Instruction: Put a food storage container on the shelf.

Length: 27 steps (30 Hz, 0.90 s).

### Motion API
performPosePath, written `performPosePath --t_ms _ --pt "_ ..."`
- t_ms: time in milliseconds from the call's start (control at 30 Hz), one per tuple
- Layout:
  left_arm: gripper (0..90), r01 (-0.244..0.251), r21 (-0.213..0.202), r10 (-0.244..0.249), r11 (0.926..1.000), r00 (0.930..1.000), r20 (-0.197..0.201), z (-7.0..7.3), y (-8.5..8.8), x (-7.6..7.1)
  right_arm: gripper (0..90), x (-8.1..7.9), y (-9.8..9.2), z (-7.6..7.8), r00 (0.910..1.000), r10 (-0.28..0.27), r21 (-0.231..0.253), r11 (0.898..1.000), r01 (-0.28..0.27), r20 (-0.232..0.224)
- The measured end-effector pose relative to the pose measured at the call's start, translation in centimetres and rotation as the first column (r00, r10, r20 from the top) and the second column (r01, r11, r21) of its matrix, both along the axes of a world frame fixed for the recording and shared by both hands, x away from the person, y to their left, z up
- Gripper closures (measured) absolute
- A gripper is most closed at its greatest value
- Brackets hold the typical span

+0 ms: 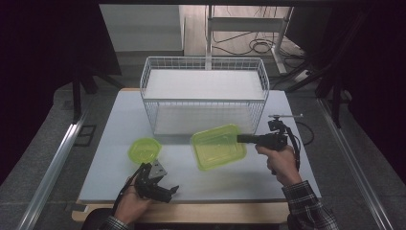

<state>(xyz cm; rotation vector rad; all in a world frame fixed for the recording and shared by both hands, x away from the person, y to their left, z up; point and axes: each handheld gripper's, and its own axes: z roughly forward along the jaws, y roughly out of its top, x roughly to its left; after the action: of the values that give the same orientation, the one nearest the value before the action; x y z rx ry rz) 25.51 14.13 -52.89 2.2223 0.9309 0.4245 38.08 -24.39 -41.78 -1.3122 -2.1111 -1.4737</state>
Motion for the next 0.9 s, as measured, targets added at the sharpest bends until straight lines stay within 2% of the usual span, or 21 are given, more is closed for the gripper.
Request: performPosePath --t_ms 467,500,567,633,900 --pt "1.8 0.002 -0.005 -0.002 1.0 1.0 -0.002 0.0 0.0 0.0 79.8 1.3 0.1 4.0 0.9979 -0.025 0.015 1.0 0.024 0.06" --pt "1.7 0.005 -0.002 -0.005 1.0 1.0 -0.002 0.0 0.0 0.0 79.8 1.6 0.1 4.7 0.9972 -0.03 0.021 0.999 0.029 0.069" --pt "1.7 0.006 0.0 -0.006 1.0 1.0 -0.002 0.0 0.0 0.0 79.9 1.7 0.1 5.0 0.997 -0.032 0.02 0.999 0.031 0.071" --pt "1.6 0.006 0.003 -0.006 1.0 1.0 0.0 0.0 -0.1 0.0 79.9 1.9 0.3 6.0 0.9954 -0.039 0.03 0.999 0.036 0.088" --pt "1.2 0.004 0.005 -0.004 1.0 1.0 0.003 -0.1 -0.1 0.0 79.9 3.0 0.9 7.9 0.9914 -0.063 0.039 0.997 0.059 0.115"
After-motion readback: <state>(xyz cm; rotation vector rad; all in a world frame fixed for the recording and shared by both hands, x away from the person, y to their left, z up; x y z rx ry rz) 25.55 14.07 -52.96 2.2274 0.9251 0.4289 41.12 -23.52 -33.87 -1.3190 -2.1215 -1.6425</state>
